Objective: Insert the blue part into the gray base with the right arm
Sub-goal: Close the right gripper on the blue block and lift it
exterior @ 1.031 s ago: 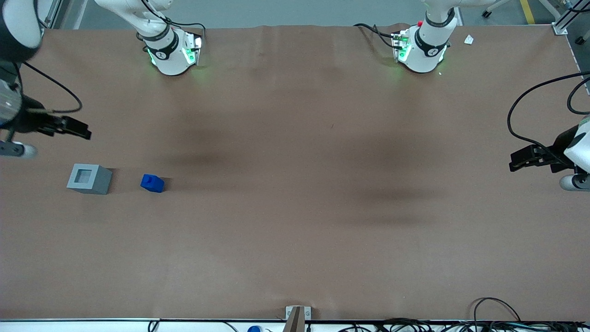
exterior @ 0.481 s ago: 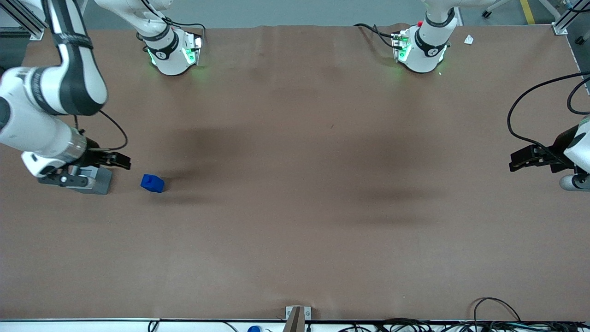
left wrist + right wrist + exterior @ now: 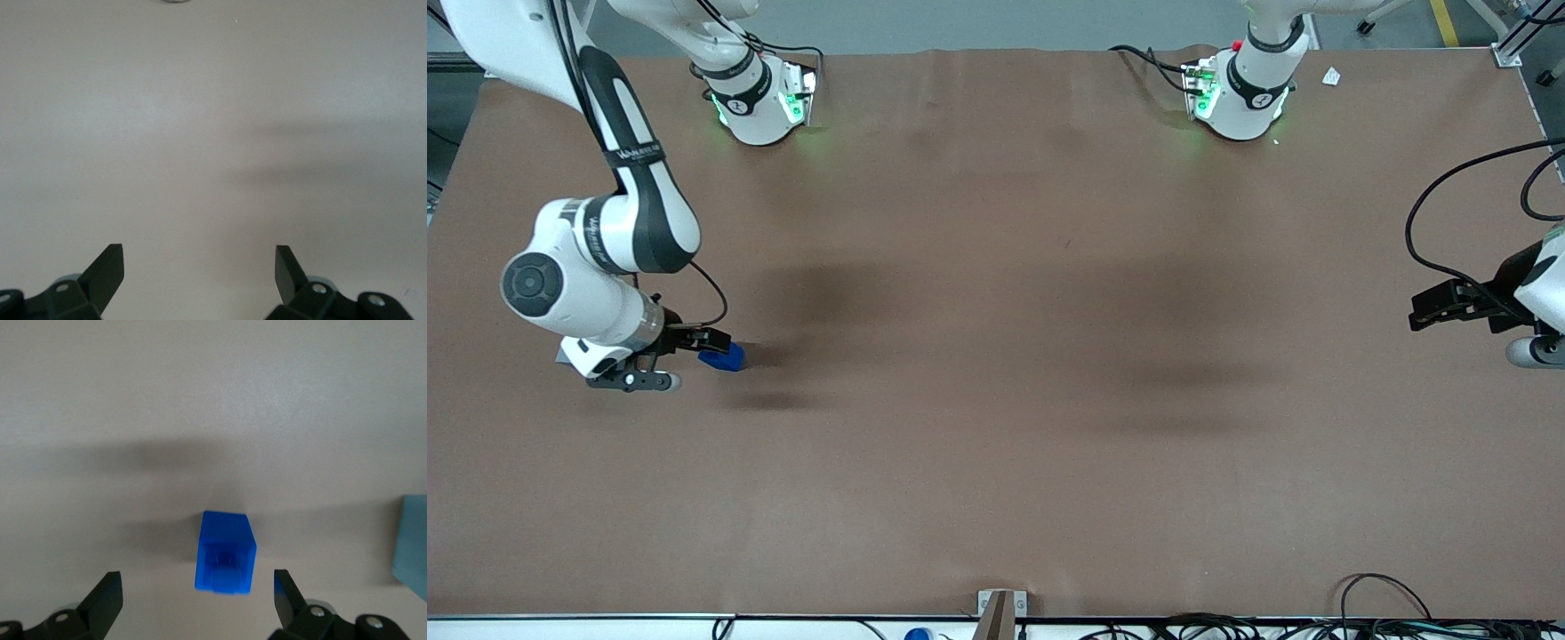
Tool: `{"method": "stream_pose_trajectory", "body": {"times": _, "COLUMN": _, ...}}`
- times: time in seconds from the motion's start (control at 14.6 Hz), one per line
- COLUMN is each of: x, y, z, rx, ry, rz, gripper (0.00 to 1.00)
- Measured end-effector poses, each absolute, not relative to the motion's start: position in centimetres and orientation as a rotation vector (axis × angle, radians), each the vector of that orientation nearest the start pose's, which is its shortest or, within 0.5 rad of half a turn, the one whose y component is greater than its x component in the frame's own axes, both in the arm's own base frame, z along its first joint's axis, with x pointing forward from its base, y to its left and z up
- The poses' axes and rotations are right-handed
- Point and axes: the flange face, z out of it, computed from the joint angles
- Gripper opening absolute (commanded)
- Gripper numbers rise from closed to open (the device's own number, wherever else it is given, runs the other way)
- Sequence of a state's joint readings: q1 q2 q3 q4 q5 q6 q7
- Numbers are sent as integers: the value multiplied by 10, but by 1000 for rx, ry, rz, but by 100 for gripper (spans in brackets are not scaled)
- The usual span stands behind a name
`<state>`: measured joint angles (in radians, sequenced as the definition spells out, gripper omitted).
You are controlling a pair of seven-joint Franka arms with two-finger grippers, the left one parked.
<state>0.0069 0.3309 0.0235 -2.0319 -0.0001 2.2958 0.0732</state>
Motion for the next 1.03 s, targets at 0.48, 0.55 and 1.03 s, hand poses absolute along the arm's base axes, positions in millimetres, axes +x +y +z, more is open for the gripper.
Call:
{"method": "stream_pose_trajectory", "body": {"times": 0.48, "x": 581, "y": 2, "z": 234, "rx": -3133, "ry": 111, "rz": 179, "gripper": 93}}
{"method": "stream_pose_trajectory", "body": {"times": 0.55, "x": 581, "y": 1, "z": 233, "rx": -3133, "ry": 116, "rz": 180, "gripper": 89}}
{"method": "stream_pose_trajectory", "body": {"times": 1.03, "x": 582, "y": -7, "z": 234, "rx": -3119, "ry": 161, "rz": 173, "gripper": 59}}
